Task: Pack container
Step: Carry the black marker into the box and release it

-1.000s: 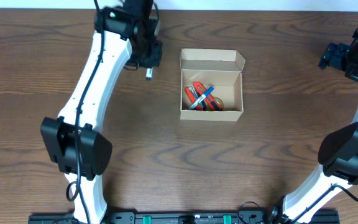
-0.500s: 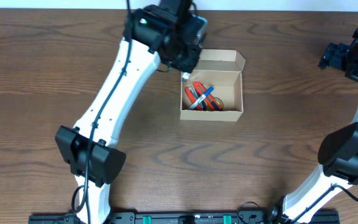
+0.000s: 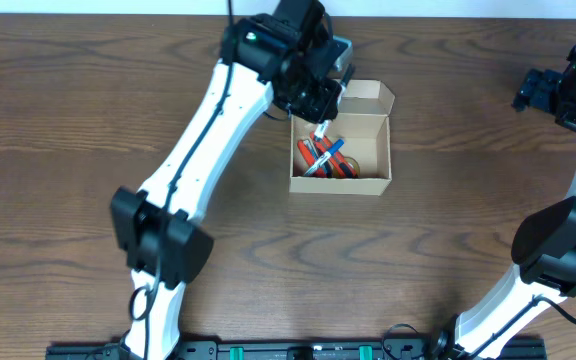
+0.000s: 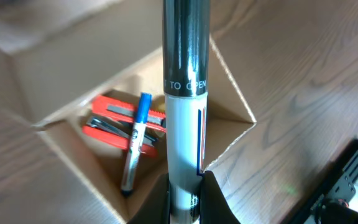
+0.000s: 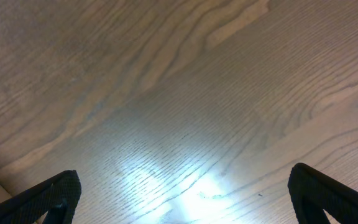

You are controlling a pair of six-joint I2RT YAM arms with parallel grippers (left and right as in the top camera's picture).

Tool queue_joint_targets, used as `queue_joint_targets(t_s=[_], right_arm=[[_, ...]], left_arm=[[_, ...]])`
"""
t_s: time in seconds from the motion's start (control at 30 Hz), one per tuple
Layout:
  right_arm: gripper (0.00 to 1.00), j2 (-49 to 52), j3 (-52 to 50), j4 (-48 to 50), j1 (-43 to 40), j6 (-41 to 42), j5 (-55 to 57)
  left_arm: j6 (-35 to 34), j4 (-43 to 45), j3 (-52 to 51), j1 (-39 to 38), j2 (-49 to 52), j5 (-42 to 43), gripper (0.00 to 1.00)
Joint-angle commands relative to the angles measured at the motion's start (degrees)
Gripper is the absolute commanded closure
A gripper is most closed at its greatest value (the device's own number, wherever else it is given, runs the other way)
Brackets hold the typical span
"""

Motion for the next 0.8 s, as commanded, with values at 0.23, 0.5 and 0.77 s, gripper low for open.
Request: queue_joint_targets(t_s=[0.23, 0.5, 0.77], right_arm=[[0.01, -0.42, -0.24, -0.04, -0.02, 0.81, 0.02], [0.01, -0.44, -0.24, -0.04, -0.02, 0.81, 0.02], [0.01, -0.42, -0.24, -0.04, -0.02, 0.81, 0.02]], left_arm=[[1.05, -1.11, 0.94, -0.15, 8.79, 3.04, 0.94], [1.97, -3.15, 0.94, -0.85, 12.13, 3.26, 0.94], [4.07, -3.91, 0.76, -1.05, 12.15, 3.23, 0.94]])
